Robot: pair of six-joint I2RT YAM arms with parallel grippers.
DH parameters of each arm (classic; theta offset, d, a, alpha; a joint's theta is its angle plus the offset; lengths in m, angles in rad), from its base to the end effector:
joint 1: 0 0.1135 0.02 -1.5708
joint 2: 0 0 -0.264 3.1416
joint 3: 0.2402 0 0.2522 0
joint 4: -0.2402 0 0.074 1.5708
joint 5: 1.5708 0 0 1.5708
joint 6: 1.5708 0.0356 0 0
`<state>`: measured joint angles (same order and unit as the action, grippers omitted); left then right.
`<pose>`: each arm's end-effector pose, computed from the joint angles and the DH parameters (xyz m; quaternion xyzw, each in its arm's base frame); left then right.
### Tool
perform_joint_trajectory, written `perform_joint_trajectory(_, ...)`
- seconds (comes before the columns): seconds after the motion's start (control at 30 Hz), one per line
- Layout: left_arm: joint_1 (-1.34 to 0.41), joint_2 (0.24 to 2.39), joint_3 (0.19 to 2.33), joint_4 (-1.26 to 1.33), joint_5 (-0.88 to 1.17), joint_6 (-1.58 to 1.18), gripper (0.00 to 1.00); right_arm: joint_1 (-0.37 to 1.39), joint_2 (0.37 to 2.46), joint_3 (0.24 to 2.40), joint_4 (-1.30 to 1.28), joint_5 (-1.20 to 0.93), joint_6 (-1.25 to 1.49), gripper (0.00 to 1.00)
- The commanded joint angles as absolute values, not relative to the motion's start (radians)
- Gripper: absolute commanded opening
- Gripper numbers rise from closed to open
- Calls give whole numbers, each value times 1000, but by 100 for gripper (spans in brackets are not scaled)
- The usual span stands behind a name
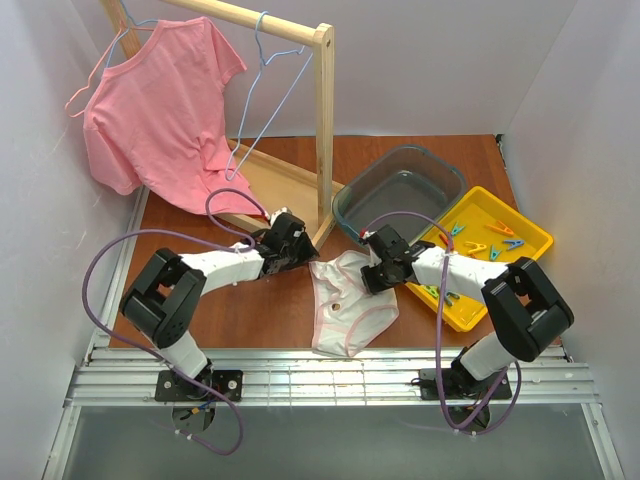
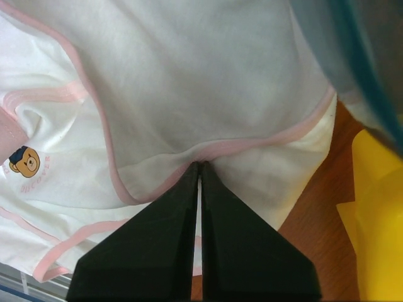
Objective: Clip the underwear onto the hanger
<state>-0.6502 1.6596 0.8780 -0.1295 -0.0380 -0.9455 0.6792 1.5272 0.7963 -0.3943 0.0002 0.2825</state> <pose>0.2609 -0.1967 0.1599 -0.1452 0.9347 -0.2193 0.2390 0.2164 0.1747 0.1595 -0.1922 0.9562 0.1021 0.1960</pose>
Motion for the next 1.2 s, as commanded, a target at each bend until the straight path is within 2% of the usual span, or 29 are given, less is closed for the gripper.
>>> perform_joint_trajectory(0.0,-646,1534,865,-143,-58,-908,50,670,1514,799,-463,16,229,1)
perform_joint_trajectory(0.07,-647,1474,844,-159,-72,-891,57,670,1482,805,-443,-36,213,2)
perform_joint_trajectory(0.13,-646,1382,816,-223,-98,-877,80,669,1439,811,-437,-64,210,9)
perform_joint_trajectory(0.17,-646,1352,805,-251,-129,-876,85,669,1427,815,-436,-90,207,18)
perform_joint_trajectory(0.23,-647,1246,764,-329,-161,-871,95,670,1389,824,-434,-119,209,28)
perform_joint_trajectory(0.27,-647,1211,752,-362,-207,-874,96,670,1373,825,-434,-144,218,34)
perform_joint_trajectory(0.4,-646,1010,747,-570,-340,-894,98,672,1275,839,-437,-160,238,45)
perform_joint_trajectory(0.47,-644,911,794,-728,-411,-937,98,672,1244,853,-442,-153,247,64)
perform_joint_trajectory(0.63,-641,763,906,-974,-557,-966,98,670,1186,893,-482,-114,271,67)
perform_joint_trajectory(0.83,-640,710,1155,-997,-595,-809,98,670,1177,879,-480,-141,314,64)
perform_joint_trajectory(0.97,-641,837,1366,-921,-487,-591,98,670,1174,845,-451,-153,333,62)
perform_joint_trajectory(1.17,-631,1176,1802,-870,-431,-359,98,673,1157,853,-449,-144,340,61)
